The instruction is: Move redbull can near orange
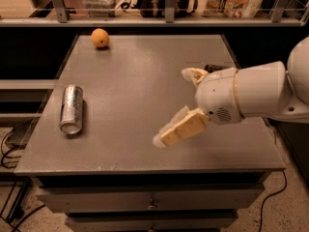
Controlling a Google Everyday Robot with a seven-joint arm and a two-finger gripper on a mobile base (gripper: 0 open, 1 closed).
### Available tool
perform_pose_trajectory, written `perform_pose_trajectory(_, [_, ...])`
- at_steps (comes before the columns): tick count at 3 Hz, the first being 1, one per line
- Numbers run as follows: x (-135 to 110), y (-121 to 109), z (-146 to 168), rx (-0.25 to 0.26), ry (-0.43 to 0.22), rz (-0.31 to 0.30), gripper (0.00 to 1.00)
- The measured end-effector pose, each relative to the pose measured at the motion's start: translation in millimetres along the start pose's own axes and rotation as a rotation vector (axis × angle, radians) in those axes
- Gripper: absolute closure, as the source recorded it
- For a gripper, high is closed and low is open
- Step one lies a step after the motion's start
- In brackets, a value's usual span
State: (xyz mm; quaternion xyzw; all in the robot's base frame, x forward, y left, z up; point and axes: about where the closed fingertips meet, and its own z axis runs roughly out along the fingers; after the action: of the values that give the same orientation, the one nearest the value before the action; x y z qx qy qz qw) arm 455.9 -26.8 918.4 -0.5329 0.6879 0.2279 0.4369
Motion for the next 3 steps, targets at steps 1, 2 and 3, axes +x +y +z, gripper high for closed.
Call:
perform_pose_trajectory(1, [-14.8,11.5,27.9,-0.005,-0.045,0.000,0.00])
perform_pose_trajectory(2, [-32.4,29.7,85.1,-0.056,-0.084,0.009,0.00])
perform_pose_trajectory(3, [-32.5,29.8,85.2,-0.056,-0.084,0.009,0.00])
